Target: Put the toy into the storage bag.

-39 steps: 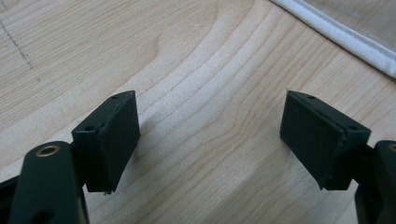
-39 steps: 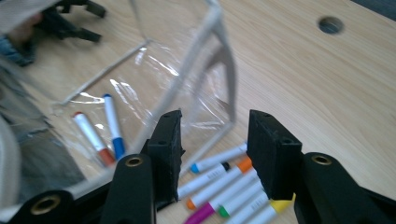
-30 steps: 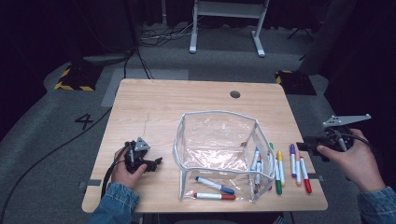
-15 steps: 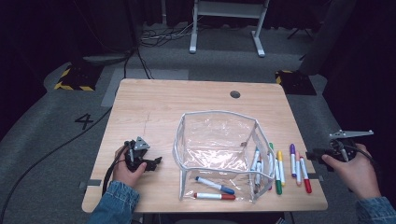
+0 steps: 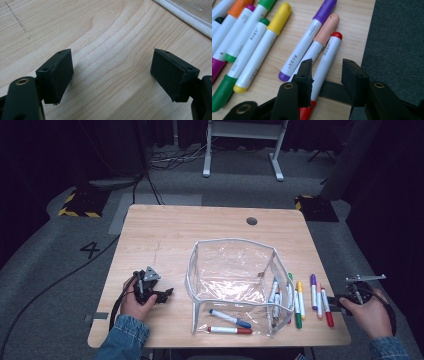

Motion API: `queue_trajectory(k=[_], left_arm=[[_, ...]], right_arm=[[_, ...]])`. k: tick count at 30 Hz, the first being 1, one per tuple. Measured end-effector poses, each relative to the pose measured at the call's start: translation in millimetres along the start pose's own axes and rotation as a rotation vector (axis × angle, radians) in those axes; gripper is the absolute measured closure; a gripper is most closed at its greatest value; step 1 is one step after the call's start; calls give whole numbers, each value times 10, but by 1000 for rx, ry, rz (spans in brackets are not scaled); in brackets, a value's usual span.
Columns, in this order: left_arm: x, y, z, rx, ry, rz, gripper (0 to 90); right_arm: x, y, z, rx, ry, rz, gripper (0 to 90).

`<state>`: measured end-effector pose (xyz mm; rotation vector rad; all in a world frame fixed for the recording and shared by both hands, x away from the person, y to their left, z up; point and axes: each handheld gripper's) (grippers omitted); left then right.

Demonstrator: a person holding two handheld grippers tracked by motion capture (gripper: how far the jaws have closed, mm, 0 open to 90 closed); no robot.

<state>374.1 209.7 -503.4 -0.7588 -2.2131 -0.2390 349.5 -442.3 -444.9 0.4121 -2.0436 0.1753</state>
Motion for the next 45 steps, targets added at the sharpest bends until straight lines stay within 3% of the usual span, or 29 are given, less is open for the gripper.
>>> queue_trajectory(k=[8,17,23,28,37,45], left_arm=[[1,0,0,-1,0,-1,186],[0,0,0,0,0,0,186],[1,0,0,-1,0,-1,186],[1,1,0,-3,1,-1,187],[0,0,0,0,0,0,187],[0,0,0,0,0,0,186]], right_arm=[[-176,19,62,-22,29,-13,622],[-263,113,-18,-87,85,61,684],[-276,118,-55,-117,96,85,758],[-276,100,-50,-148,84,98,766],[-230,77,-51,-133,67,72,768],[-42,117,-121,-95,-4,21,769]])
Point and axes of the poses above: each handheld gripper's, and its own axes: x roughly backward along the jaws, z roughly out of its underside, y roughly to its left, and after that the axes turned 3 degrees about x, right-handed
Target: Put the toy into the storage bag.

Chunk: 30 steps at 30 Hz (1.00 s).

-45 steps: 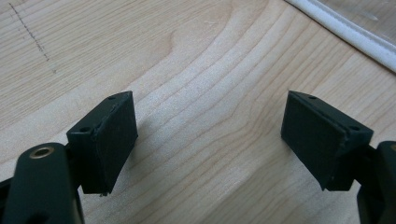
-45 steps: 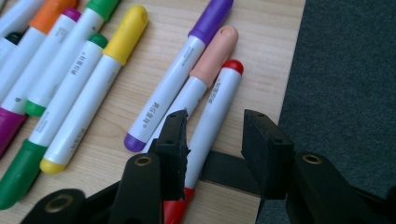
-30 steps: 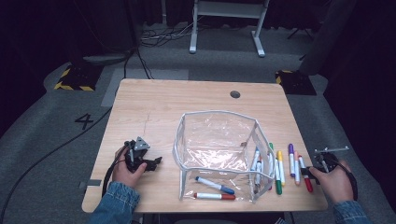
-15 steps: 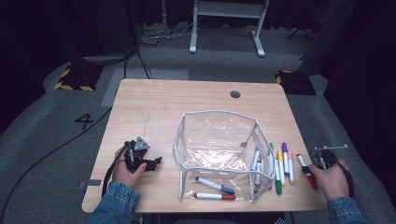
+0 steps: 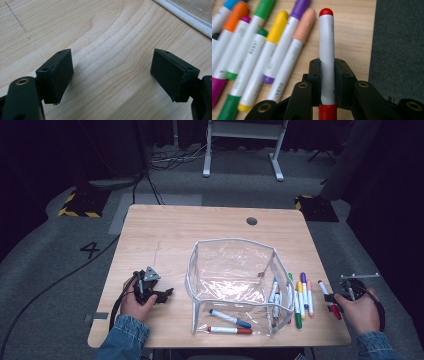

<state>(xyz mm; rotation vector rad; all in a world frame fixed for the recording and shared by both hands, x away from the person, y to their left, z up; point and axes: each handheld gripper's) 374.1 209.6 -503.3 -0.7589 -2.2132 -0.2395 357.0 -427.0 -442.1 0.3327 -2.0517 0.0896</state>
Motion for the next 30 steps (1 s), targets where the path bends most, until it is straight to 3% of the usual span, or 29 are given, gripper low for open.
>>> queue_trajectory(k=[6,14,22,30], left_arm=[[1,2,-1,-3,0,-2,186],[1,2,-1,-2,0,-1,187],[1,1,0,-2,0,-2,186],[1,1,0,-2,1,-2,186]], right_arm=[[267,92,-88,29,-70,-42,768],[748,323,-303,120,-166,-109,768],[1115,728,-575,255,-204,-175,768],[1273,1148,-834,387,-214,-247,768]])
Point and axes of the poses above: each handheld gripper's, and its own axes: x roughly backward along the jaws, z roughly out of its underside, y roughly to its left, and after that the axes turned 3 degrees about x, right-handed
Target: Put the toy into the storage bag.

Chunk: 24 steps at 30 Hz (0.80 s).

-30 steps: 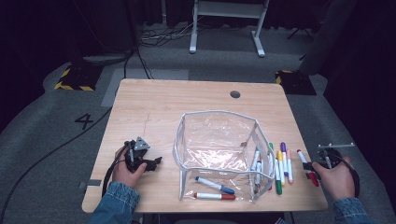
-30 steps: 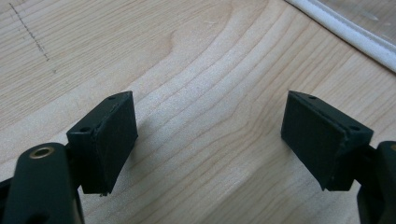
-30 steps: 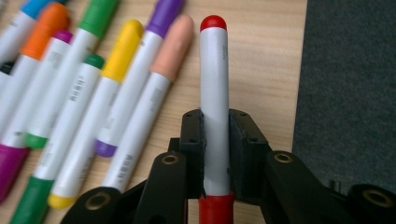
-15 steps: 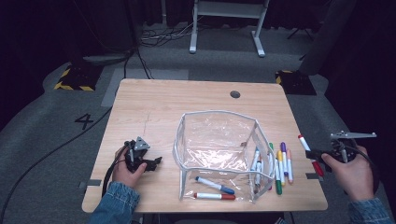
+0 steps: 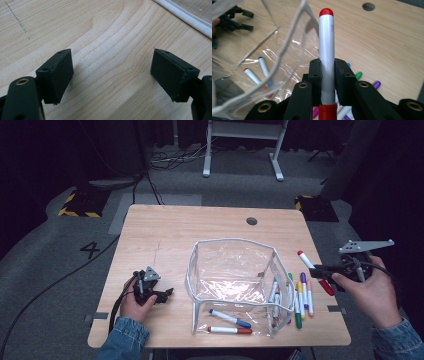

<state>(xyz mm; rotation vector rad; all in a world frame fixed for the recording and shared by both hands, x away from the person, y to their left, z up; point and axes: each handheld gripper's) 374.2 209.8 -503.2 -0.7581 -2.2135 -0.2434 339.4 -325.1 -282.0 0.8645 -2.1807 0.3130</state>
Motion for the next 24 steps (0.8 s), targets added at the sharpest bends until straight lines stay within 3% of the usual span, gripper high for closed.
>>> queue_trajectory(k=[11,18,24], left_arm=[[-1,-1,1,3,0,2,186],[-1,-7,1,5,0,-7,183],[-4,-6,0,7,0,-3,181]], right_arm=[[-168,367,-464,159,27,-102,768],[-321,579,-671,223,55,-179,767],[-498,752,-799,285,99,-215,768]])
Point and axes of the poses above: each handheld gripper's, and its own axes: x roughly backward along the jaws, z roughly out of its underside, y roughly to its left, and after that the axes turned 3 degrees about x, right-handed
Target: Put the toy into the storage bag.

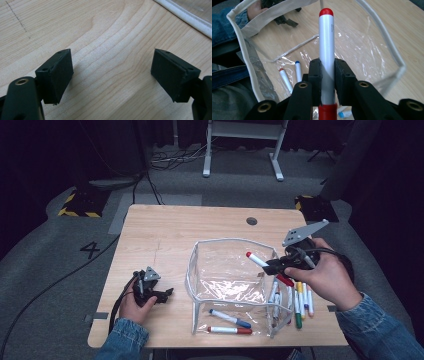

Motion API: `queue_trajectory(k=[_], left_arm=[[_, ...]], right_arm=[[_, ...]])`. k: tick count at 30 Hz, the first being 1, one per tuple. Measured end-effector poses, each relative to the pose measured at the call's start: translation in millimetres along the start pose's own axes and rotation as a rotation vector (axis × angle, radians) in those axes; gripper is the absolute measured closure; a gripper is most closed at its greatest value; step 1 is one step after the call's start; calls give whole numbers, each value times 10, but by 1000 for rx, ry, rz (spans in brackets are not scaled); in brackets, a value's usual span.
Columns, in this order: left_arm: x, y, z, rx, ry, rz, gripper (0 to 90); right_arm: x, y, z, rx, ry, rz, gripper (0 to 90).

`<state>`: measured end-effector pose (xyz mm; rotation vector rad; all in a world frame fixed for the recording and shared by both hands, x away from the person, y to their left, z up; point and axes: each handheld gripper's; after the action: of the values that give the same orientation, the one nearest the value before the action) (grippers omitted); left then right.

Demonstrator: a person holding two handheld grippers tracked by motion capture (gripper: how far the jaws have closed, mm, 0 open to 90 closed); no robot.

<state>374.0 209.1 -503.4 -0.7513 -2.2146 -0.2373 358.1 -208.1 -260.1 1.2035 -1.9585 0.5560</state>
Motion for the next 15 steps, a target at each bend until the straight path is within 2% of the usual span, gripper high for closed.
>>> queue_trajectory(k=[5,15], left_arm=[[-5,0,-8,-5,4,-6,173],[-5,0,-8,-5,4,-6,173]], right_arm=[[-215,21,-126,23,26,-47,768],[-694,44,-248,75,139,-119,767]])
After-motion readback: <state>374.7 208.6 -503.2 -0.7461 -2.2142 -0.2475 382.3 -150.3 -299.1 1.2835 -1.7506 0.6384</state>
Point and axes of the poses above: each handheld gripper's, and its own axes: x roughly backward along the jaws, z roughly out of its underside, y roughly to its left, and after that the axes turned 3 degrees about x, right-handed
